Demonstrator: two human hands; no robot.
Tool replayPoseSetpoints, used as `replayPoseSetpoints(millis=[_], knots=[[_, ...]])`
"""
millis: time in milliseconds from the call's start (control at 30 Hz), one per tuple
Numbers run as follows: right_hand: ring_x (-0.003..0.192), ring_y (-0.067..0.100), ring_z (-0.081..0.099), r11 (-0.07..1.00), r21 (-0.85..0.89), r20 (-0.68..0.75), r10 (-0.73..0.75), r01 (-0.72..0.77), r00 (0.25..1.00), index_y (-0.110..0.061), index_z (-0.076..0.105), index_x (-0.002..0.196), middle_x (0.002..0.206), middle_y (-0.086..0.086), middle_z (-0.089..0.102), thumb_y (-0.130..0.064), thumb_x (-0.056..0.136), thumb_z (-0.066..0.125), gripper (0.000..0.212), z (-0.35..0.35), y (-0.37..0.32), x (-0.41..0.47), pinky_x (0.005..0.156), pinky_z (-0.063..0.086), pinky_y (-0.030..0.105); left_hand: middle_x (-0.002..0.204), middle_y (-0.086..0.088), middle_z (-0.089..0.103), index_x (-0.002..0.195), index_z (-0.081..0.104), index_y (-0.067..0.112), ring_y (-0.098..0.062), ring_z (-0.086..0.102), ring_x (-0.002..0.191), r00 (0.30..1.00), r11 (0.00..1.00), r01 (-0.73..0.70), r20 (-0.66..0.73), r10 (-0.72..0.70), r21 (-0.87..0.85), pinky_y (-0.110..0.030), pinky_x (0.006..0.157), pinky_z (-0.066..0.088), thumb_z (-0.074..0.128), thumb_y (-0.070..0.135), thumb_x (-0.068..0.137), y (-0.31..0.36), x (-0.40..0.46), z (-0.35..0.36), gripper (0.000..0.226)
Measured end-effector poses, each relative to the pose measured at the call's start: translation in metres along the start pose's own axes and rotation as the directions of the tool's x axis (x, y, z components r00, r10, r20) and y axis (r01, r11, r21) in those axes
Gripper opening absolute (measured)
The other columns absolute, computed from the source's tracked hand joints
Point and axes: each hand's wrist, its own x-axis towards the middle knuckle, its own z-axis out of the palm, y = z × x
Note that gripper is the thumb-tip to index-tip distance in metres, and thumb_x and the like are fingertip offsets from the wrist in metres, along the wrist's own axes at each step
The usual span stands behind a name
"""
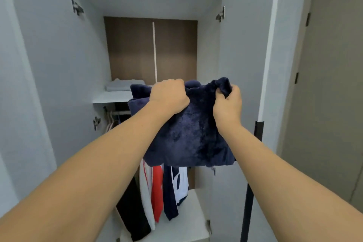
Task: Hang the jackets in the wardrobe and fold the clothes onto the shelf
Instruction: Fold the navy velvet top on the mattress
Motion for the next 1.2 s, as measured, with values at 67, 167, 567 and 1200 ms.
replayPoseSetpoints(millis=[67, 167, 567, 1200], knots=[[0.082, 0.004, 0.055, 1.000, 0.023, 0.007, 0.000, 0.000, 1.000, -0.024, 0.047, 0.102, 0.091, -0.011, 0.056, -0.026, 0.100, 0.048, 0.003, 0.035, 0.000, 0.020, 0.069, 0.041, 0.026, 0.107, -0.006, 0.067, 0.118, 0.059, 0.020, -0.026, 0.062, 0.087, 0.999, 0.999, 0.007, -0.040, -0.005, 0.047, -0.036, 0.072, 0.046, 0.052, 0.029, 0.089, -0.026, 0.024, 0.000, 0.031], [0.082, 0.003, 0.053, 0.999, 0.045, 0.013, -0.004, 0.003, 1.000, -0.024, 0.047, 0.105, 0.090, -0.013, 0.054, -0.028, 0.101, 0.048, 0.006, 0.084, 0.003, 0.051, 0.074, 0.043, 0.029, 0.111, -0.005, 0.068, 0.122, 0.061, 0.021, -0.027, 0.066, 0.093, 0.998, 0.998, 0.013, -0.059, -0.009, 0.059, -0.039, 0.081, 0.052, 0.049, 0.031, 0.093, -0.059, 0.066, 0.004, 0.033], [0.087, 0.018, 0.056, 0.969, 0.229, 0.003, 0.095, -0.093, 0.995, -0.019, 0.052, 0.107, 0.101, 0.001, 0.059, -0.024, 0.099, 0.052, 0.009, 0.196, 0.021, 0.218, 0.078, 0.047, 0.034, 0.101, -0.005, 0.061, 0.117, 0.058, 0.017, -0.025, 0.050, 0.078, 0.993, 0.986, -0.037, -0.101, 0.054, 0.164, -0.038, 0.069, 0.038, 0.044, 0.026, 0.092, -0.112, 0.259, 0.038, 0.030], [0.102, 0.029, 0.058, 0.983, -0.019, -0.074, 0.183, -0.185, 0.980, -0.008, 0.051, 0.122, 0.122, 0.009, 0.060, -0.016, 0.098, 0.052, 0.025, 0.299, 0.169, 0.442, 0.079, 0.044, 0.035, 0.089, -0.003, 0.050, 0.092, 0.053, 0.017, -0.030, 0.052, 0.081, 0.993, 0.996, 0.083, 0.080, -0.086, 0.034, -0.039, 0.074, 0.038, 0.041, 0.019, 0.086, -0.128, 0.478, 0.215, 0.013]])
